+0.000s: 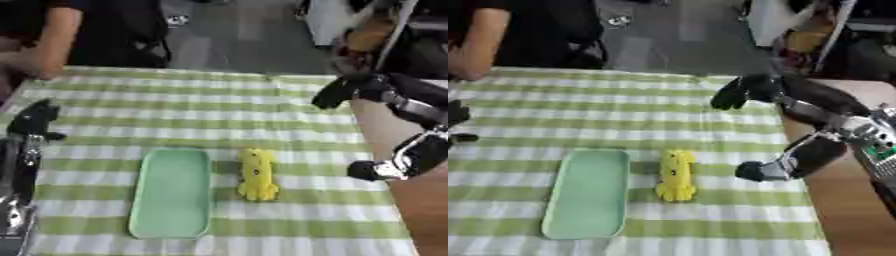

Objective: Pick up objects on the table and place them in the box.

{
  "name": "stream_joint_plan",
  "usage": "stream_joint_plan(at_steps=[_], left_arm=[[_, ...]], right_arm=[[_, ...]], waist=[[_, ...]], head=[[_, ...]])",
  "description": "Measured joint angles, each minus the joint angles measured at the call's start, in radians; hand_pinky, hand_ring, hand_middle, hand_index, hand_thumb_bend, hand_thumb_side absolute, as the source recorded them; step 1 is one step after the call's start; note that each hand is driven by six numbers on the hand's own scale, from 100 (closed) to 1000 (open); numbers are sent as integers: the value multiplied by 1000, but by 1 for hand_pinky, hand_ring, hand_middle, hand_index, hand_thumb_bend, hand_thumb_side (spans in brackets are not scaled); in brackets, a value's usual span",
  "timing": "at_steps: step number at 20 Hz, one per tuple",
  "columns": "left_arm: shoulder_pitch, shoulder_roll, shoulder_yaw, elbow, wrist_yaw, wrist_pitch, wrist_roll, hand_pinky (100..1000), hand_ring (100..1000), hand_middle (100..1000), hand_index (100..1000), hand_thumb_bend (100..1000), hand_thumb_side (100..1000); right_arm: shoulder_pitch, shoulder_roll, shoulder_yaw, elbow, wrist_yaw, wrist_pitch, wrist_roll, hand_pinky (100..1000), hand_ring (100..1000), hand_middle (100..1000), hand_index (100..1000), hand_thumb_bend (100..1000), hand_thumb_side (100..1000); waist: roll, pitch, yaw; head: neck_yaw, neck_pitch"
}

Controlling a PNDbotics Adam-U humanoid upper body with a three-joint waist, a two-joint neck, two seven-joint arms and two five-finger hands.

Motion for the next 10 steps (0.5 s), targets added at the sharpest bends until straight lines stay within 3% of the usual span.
stream_joint_plan(at_steps=[10], left_arm=[[3,0,0,63,43,-25,5,609,796,884,769,686,1000]], right_arm=[[0,0,0,0,0,0,0,714,758,796,869,529,590]], waist=[[0,-2,1]], head=[[0,0]])
